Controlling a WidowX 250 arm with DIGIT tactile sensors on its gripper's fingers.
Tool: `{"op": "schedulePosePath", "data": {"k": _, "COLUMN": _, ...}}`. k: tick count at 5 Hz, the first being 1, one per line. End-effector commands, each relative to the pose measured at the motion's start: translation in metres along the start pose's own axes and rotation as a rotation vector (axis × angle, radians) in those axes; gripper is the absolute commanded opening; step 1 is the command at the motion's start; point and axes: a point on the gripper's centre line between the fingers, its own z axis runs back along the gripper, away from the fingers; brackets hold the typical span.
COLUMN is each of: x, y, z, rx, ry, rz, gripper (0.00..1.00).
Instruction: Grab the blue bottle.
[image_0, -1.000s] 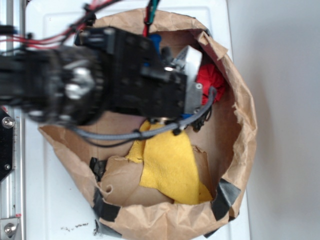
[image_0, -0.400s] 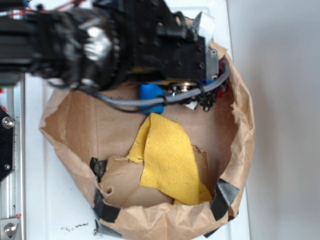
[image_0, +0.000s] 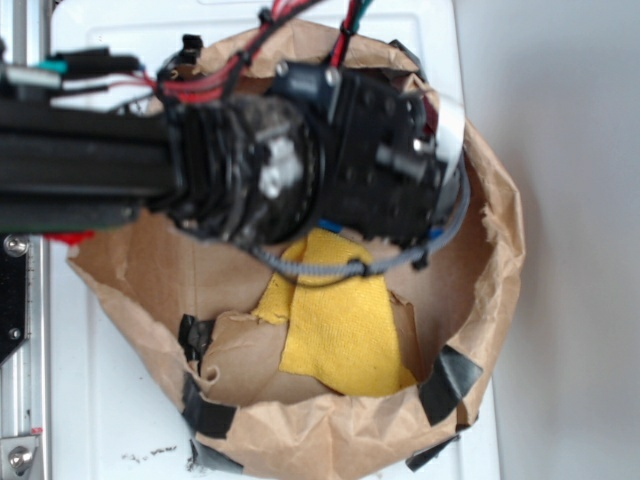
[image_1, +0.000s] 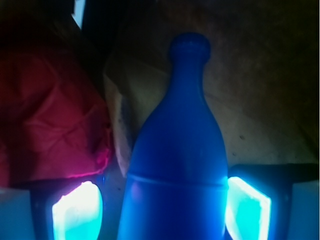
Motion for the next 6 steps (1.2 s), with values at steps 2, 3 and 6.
{"op": "schedulePosePath", "data": {"k": 2, "x": 0.016, "y": 0.020, "z": 0.030, "rx": -0.073, "ry": -0.040, "rz": 0.017, "gripper": 0.00}}
{"op": "schedulePosePath", "data": {"k": 3, "x": 0.027, "y": 0.026, "z": 0.058, "rx": -0.103, "ry": 0.039, "rz": -0.069, "gripper": 0.00}}
{"op": "schedulePosePath", "data": {"k": 6, "x": 0.037, "y": 0.046, "z": 0.147, "rx": -0.068, "ry": -0.014, "rz": -0.190, "gripper": 0.00}}
